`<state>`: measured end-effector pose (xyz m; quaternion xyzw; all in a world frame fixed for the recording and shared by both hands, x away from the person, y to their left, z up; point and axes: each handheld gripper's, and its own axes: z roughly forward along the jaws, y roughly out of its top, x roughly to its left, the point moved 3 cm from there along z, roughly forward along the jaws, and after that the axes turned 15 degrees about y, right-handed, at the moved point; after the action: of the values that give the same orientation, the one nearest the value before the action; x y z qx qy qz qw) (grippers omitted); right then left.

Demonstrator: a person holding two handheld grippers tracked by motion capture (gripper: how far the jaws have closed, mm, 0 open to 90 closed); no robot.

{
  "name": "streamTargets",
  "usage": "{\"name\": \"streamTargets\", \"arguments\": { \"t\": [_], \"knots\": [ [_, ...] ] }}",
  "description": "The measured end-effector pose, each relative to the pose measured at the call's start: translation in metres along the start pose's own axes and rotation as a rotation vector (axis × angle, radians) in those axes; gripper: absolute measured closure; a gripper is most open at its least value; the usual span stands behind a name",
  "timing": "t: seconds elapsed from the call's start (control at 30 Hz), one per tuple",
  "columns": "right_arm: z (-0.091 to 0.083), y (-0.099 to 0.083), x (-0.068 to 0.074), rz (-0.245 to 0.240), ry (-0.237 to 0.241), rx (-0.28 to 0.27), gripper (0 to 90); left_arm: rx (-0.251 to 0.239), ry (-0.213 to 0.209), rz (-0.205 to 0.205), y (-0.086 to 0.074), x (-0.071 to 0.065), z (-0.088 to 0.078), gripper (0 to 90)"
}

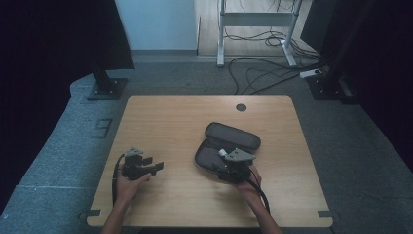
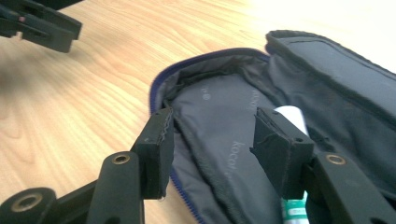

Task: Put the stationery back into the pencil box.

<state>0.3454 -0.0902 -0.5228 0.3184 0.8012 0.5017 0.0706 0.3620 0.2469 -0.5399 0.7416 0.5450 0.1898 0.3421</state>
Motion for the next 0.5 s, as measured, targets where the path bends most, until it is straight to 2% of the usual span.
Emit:
{"name": "streamTargets", "arguments": {
  "t": [0.2,0.5],
  "knots": [
    [-0.002,-0.003,0.007,0.012,0.029,-0.006,46.9,0.007,-0.009,0.006,-0.001,-0.003,0.001,35.8],
    [-0.024,-0.017,0.004,0.052,0.011,-0.019,46.4,0.011,-0.021,0.010,-0.002,-0.006,0.001,35.7]
  ]
}}
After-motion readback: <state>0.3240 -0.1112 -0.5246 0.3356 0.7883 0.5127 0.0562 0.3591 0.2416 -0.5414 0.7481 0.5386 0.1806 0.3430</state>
